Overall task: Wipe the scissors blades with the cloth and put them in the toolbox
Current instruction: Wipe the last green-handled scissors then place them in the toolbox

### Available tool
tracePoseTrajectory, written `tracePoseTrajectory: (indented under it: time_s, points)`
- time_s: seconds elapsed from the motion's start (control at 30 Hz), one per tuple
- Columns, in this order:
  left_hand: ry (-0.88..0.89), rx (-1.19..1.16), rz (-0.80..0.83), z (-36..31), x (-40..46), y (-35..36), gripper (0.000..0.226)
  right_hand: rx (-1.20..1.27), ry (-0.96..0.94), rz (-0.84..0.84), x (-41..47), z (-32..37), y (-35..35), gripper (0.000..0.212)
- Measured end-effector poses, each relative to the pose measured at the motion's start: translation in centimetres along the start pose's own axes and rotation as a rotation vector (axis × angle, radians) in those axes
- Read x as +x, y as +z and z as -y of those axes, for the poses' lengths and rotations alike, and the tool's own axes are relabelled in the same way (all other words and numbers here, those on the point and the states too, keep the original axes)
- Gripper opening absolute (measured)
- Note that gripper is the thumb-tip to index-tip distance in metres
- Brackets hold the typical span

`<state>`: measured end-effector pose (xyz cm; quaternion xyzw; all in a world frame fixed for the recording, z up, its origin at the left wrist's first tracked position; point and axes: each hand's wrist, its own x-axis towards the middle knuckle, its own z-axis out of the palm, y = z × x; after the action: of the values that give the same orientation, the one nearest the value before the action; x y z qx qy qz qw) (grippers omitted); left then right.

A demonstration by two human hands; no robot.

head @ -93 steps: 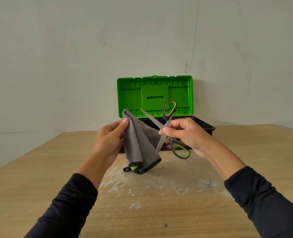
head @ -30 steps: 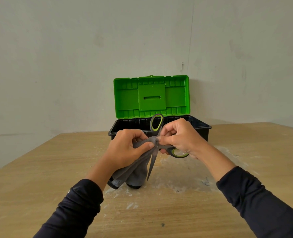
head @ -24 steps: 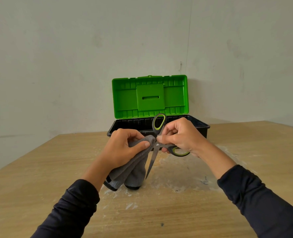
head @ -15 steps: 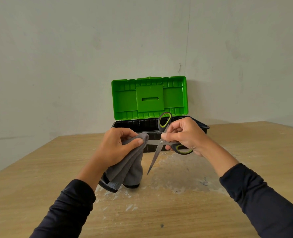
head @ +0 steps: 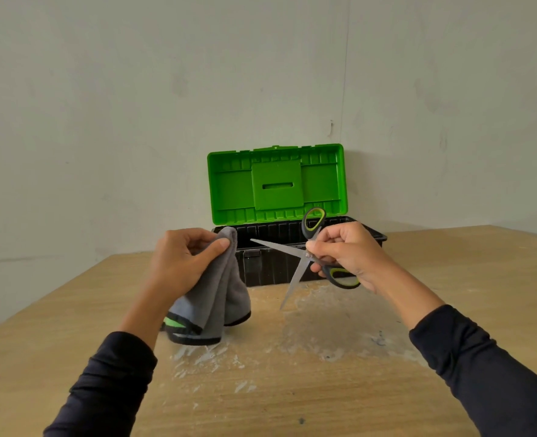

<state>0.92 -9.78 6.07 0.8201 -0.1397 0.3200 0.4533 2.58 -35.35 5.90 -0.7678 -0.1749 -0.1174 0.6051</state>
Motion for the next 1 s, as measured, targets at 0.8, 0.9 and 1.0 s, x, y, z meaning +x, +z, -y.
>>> tracePoseTrajectory:
  time_s: [0.8,0.9,1.0]
  points:
    - [-0.205,-0.567,0.254,-0.3,-2.0,5.3,0.098,-0.152,0.064,-0.176,-0.8,-1.5,4.4,0.035]
    - [-0.205,-0.648,0.217,-0.1,-1.8,5.1,0.091,-0.082,0.123,-0.073,-0.8,-1.3,4.4,0.047]
    - [-0.220,-0.723,0.111,-0.1,-1.5,4.6,0.076,0.021,0.158,0.022,-0.7,-0.8,3.7,0.057]
